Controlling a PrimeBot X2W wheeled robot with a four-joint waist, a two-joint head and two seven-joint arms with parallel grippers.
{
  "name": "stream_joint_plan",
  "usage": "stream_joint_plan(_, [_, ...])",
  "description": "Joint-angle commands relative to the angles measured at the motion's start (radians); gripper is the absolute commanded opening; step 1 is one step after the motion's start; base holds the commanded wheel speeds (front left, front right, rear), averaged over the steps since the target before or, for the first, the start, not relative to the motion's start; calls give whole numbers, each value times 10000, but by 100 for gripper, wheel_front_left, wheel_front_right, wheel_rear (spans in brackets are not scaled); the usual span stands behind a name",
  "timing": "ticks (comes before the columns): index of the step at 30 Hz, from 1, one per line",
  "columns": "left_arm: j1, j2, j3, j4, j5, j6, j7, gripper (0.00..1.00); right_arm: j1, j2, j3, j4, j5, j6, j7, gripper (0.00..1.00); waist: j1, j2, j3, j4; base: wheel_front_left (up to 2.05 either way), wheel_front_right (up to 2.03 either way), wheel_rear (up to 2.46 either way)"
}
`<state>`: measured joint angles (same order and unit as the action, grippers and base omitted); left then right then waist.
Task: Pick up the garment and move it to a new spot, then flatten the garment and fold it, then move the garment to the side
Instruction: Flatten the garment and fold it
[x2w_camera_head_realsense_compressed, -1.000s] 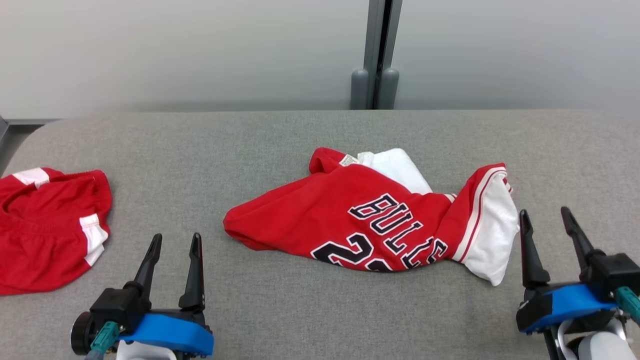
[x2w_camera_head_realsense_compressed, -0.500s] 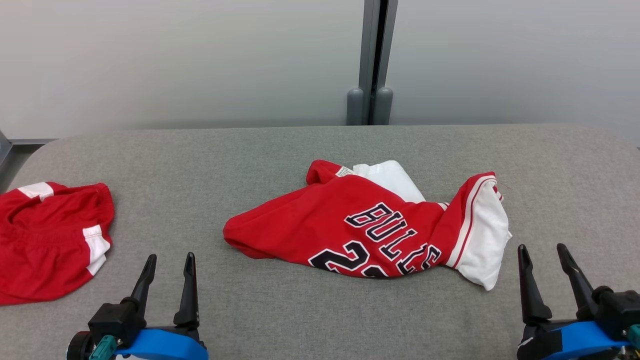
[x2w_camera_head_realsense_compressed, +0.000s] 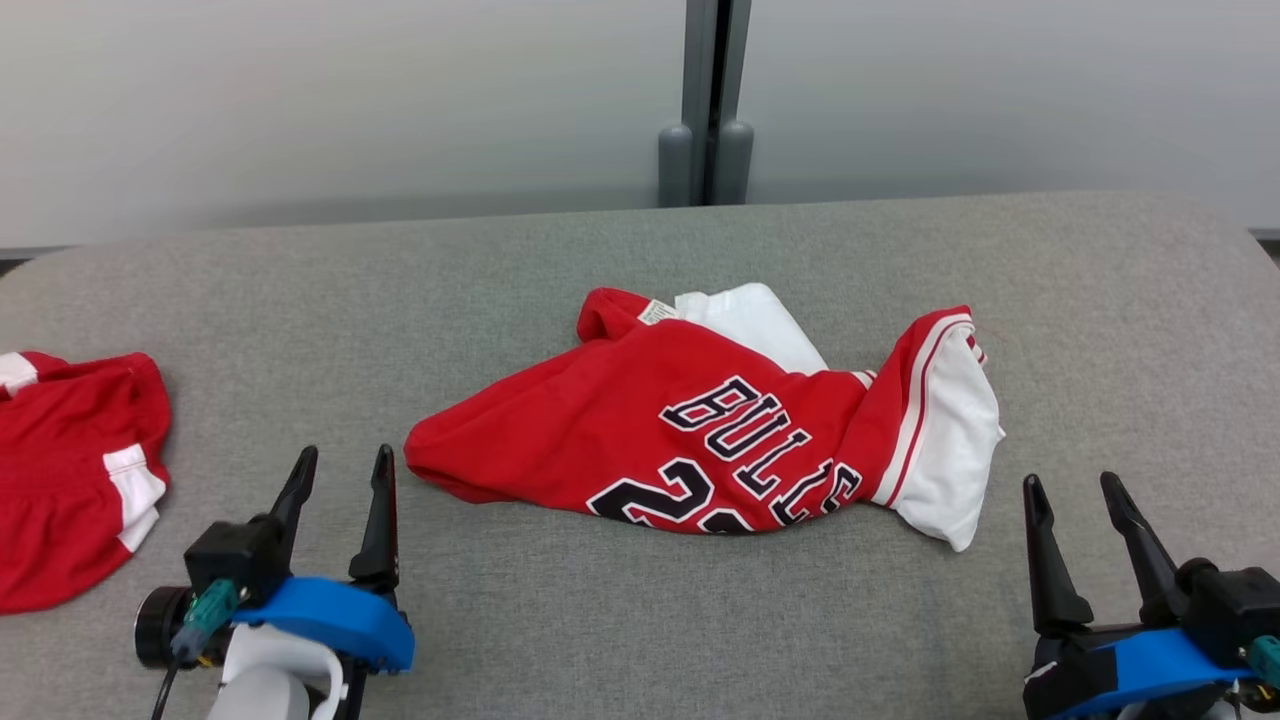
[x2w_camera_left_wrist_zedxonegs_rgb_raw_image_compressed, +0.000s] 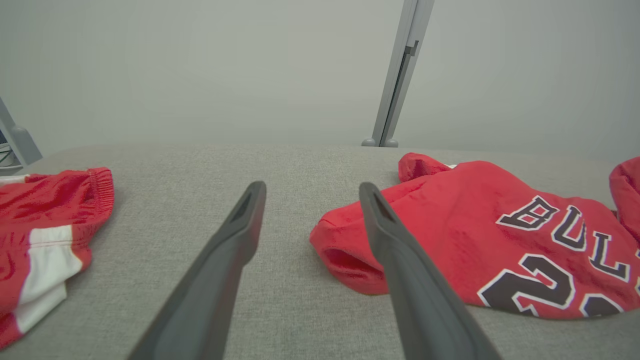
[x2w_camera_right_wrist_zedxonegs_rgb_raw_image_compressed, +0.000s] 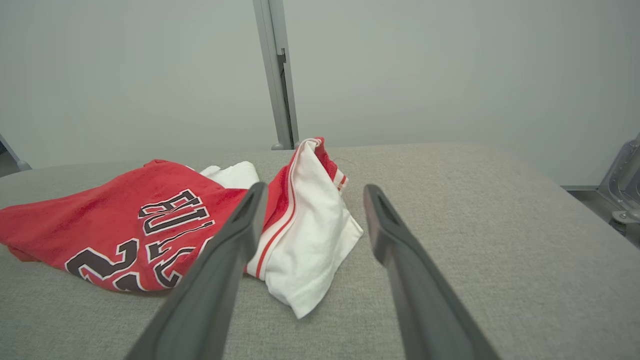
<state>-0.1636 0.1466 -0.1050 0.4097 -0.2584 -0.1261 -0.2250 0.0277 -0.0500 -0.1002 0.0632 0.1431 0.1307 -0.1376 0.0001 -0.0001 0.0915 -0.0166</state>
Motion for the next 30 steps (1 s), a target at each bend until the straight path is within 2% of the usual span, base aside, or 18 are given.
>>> stream_joint_plan(1, [-400,40,-123,297,-112,-58,208,100,-177,-10,85,-46,35,1,-22,100,-1,1,173,-32,0,0,0])
stream_joint_plan(7, [-1498,-1,-185,1624,-614,-37,1168,100,-467,-13,303,51,175,1,-82,100,-1,1,693,-290,0,0,0])
stream_joint_plan(17, [-2647,-4,-36,3344,-1084,32,2029,100,-796,-12,472,271,256,1,-238,100,-1,1,1233,-633,0,0,0])
stream_joint_plan(20, [-2937,-132,-275,3825,-1368,-22,2516,100,-859,-12,486,335,275,1,-278,100,-1,1,1297,-705,0,0,0])
stream_joint_plan(21, [-2969,-122,-353,3900,-1411,-35,2626,52,-851,-12,482,352,274,1,-287,100,-1,1,1299,-714,0,0,0])
stream_joint_plan(22, [-2969,-122,-353,3900,-1411,-35,2626,52,-851,-12,482,352,274,1,-287,100,-1,1,1299,-714,0,0,0])
stream_joint_plan(23, [-3021,-173,-578,3957,-1602,-52,2740,0,-850,-12,466,385,264,1,-291,100,-1,1,1280,-712,0,0,0])
stream_joint_plan(25, [-3030,-216,-678,3902,-1724,-58,2711,0,-848,-12,458,399,255,1,-286,100,-1,1,1252,-699,0,0,0])
stream_joint_plan(30, [-2786,-162,-925,3203,-2209,-55,1722,0,-727,-11,417,380,204,1,-248,100,-1,1,996,-546,0,0,0])
